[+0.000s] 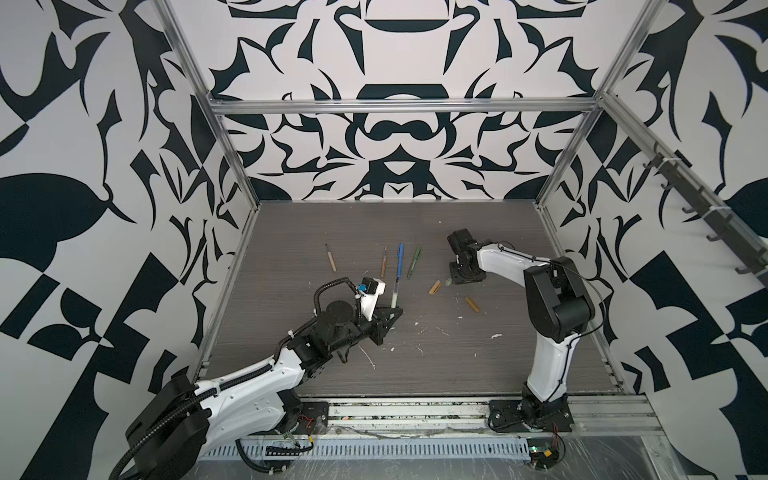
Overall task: Insert the pens into the pen caps
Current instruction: 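Lower the right gripper and close it on the light green cap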
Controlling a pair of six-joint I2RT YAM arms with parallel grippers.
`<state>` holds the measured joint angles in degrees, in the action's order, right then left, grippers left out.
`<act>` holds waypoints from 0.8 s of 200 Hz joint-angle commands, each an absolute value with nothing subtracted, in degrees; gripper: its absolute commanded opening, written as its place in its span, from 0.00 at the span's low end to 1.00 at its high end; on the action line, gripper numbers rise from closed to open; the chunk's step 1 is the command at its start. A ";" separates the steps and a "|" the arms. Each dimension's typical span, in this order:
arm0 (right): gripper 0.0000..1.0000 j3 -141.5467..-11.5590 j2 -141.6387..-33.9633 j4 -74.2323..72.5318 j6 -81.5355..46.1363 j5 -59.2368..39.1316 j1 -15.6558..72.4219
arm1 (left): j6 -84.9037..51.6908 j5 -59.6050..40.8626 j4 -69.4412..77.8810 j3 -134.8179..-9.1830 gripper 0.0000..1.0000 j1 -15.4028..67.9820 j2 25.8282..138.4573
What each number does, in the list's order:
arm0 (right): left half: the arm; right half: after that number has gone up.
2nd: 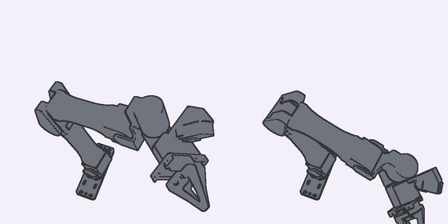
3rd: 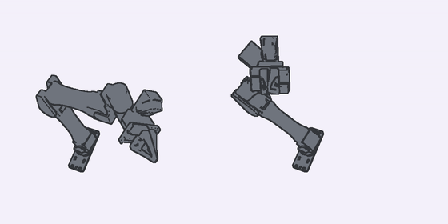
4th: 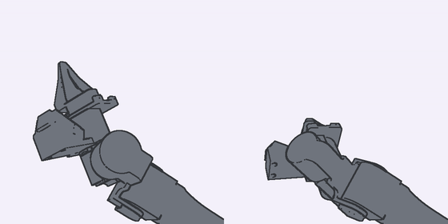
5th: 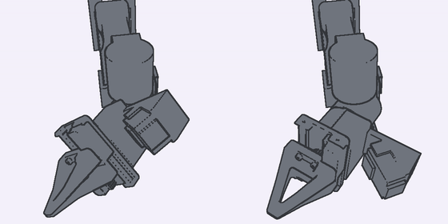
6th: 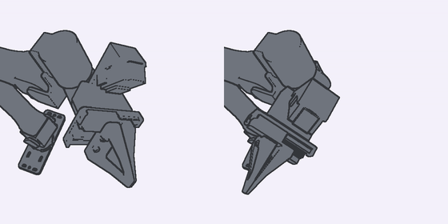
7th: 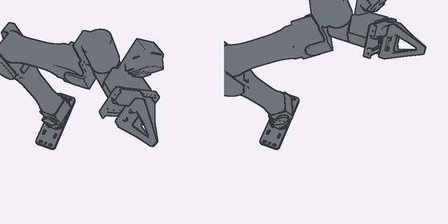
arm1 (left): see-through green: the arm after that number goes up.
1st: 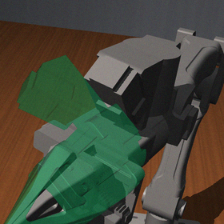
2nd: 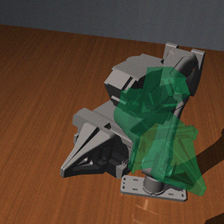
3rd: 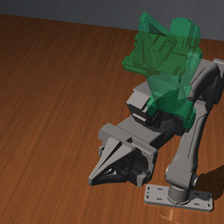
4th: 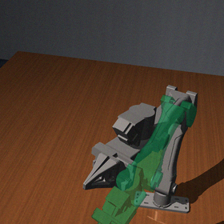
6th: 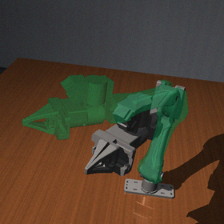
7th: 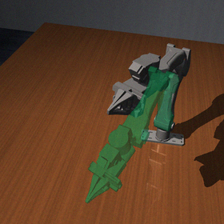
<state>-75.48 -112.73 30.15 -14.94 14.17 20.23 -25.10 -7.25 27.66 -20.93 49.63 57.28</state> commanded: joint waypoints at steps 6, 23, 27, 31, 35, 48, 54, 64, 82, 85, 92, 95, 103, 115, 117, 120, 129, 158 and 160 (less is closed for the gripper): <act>0.41 -80.16 -113.73 32.50 -14.00 12.79 20.45 | -24.77 -7.10 26.75 -21.51 0.04 49.75 56.09; 0.38 -80.20 -112.36 33.16 -14.23 13.10 20.40 | -24.63 -6.89 25.39 -21.27 0.04 49.77 54.90; 0.38 -79.85 -111.62 33.12 -14.36 13.26 20.39 | -24.64 -6.89 25.27 -21.12 0.04 49.79 54.66; 0.37 -79.47 -110.92 33.03 -14.44 13.34 20.35 | -24.74 -6.79 25.23 -21.00 0.04 49.75 54.44; 0.37 -79.10 -110.30 32.98 -14.55 13.36 20.35 | -24.76 -6.77 25.25 -20.86 0.04 49.75 54.19; 0.35 -78.15 -107.76 32.99 -14.98 12.84 20.31 | -24.79 -6.97 25.42 -20.56 0.04 49.77 53.81; 0.34 -77.68 -106.61 32.73 -15.25 12.28 20.26 | -24.72 -7.52 25.83 -20.40 0.04 49.79 53.92; 0.32 -77.23 -105.09 32.47 -15.97 9.46 20.05 | -24.45 -8.93 26.89 -20.31 0.04 49.75 54.36; 0.31 -76.28 -103.62 31.05 -18.10 4.33 19.18 | -23.97 -11.58 29.57 -20.23 0.04 49.75 56.01; 0.31 -76.09 -103.51 30.83 -18.54 3.02 18.94 | -23.94 -11.91 30.06 -20.25 0.04 49.75 56.36; 0.31 -75.94 -103.76 30.38 -19.38 0.55 18.50 | -23.96 -12.63 31.28 -20.22 0.04 49.79 57.16; 0.31 -75.95 -103.90 30.31 -19.78 -0.26 18.34 | -23.91 -12.91 31.82 -20.28 0.04 49.83 57.54; 0.32 -75.75 -104.50 29.73 -20.93 -1.88 17.90 | -24.10 -13.51 32.99 -20.40 0.03 49.83 58.40; 0.32 -75.50 -105.24 28.84 -22.52 -2.94 17.45 | -24.55 -15.24 34.80 -20.80 0.03 50.00 59.43; 0.32 -75.43 -105.35 28.79 -22.73 -2.98 17.41 | -24.53 -15.48 35.05 -20.89 0.03 50.07 59.55; 0.33 -75.29 -105.45 28.55 -23.04 -2.84 17.39 | -24.54 -15.81 35.29 -21.06 0.03 50.17 59.76; 0.33 -74.49 -105.63 27.31 -23.84 -2.72 17.28 | -24.46 -16.20 35.34 -21.74 0.03 50.49 60.11; 0.34 -74.91 -108.17 26.27 -24.74 -4.38 16.88 | -24.46 -17.36 35.25 -22.97 0.02 51.14 60.89; 0.34 -74.96 -108.39 26.34 -24.73 -4.46 16.88 | -24.51 -17.39 35.25 -23.01 0.02 51.21 60.97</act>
